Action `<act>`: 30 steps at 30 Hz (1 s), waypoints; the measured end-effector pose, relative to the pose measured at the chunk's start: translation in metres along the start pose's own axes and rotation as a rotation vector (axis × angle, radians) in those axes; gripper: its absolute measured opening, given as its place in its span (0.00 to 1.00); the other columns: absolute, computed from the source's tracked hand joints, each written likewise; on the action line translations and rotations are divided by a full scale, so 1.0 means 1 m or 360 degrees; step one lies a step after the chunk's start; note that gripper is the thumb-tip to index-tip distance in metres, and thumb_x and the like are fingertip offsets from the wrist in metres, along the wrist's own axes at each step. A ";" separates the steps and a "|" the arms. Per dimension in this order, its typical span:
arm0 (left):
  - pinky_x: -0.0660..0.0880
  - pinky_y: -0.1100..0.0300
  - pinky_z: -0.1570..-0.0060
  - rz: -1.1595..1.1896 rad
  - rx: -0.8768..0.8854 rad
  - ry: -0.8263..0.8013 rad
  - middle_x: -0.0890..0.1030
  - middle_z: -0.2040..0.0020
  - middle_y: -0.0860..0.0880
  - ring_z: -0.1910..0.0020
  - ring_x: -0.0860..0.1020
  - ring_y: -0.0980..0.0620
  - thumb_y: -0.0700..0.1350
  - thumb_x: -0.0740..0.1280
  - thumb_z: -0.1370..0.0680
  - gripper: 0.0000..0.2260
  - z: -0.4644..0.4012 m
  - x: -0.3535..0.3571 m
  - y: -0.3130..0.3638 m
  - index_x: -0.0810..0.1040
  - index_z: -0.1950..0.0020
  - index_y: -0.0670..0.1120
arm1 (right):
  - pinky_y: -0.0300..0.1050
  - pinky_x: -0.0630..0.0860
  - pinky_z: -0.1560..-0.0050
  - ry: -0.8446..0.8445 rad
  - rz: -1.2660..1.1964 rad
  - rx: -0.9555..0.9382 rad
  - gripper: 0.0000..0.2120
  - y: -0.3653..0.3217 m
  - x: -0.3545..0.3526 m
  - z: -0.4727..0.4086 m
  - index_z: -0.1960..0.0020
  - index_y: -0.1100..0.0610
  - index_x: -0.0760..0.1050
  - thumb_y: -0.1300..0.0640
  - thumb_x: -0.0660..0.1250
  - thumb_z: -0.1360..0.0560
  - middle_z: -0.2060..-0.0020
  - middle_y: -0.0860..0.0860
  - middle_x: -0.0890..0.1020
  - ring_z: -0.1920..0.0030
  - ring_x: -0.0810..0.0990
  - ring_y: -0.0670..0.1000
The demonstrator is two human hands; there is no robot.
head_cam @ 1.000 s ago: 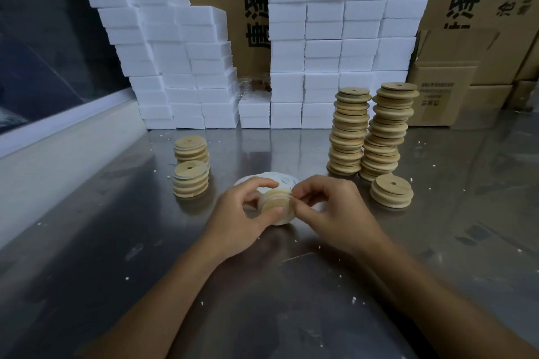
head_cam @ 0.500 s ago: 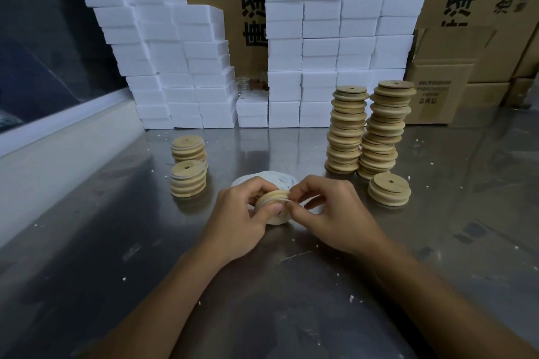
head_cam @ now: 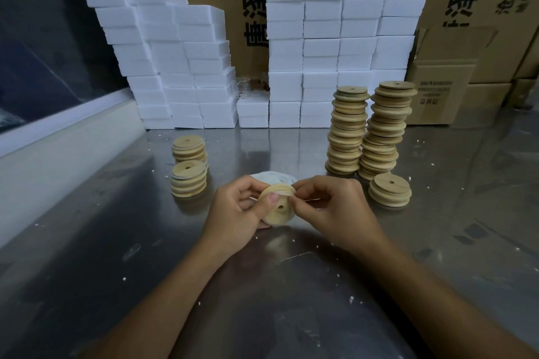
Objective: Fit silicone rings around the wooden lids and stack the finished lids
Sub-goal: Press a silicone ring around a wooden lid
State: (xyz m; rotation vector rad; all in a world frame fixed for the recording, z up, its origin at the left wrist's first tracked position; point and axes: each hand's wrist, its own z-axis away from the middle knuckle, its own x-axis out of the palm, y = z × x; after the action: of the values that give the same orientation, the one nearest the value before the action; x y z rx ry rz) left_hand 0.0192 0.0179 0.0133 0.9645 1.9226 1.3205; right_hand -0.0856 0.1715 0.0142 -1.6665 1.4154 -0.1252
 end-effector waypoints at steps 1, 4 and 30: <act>0.83 0.50 0.66 0.0005 0.0001 -0.0001 0.85 0.60 0.43 0.62 0.85 0.46 0.37 0.72 0.26 0.03 0.000 0.000 0.000 0.79 0.57 0.43 | 0.45 0.83 0.52 0.0010 -0.0011 -0.0003 0.03 0.000 0.000 0.000 0.56 0.59 0.85 0.60 0.76 0.29 0.55 0.46 0.86 0.56 0.85 0.42; 0.82 0.49 0.67 0.0002 0.0032 0.0005 0.85 0.60 0.44 0.61 0.85 0.46 0.38 0.72 0.26 0.03 -0.001 -0.001 0.000 0.79 0.58 0.43 | 0.43 0.83 0.52 0.0039 -0.0029 -0.0053 0.02 -0.001 0.003 0.001 0.55 0.59 0.85 0.61 0.75 0.28 0.56 0.44 0.86 0.55 0.85 0.41; 0.82 0.51 0.61 0.0285 -0.0182 0.0008 0.85 0.57 0.46 0.56 0.85 0.46 0.34 0.69 0.25 0.05 -0.001 -0.002 -0.002 0.77 0.57 0.42 | 0.41 0.82 0.56 -0.0089 -0.0273 0.0278 0.01 0.007 -0.001 -0.004 0.56 0.54 0.84 0.58 0.74 0.26 0.59 0.44 0.86 0.59 0.85 0.44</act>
State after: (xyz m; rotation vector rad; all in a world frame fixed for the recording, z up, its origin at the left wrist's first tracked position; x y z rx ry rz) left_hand 0.0195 0.0152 0.0119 1.0963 1.7765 1.5181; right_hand -0.0933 0.1707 0.0126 -1.6311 1.1840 -0.2884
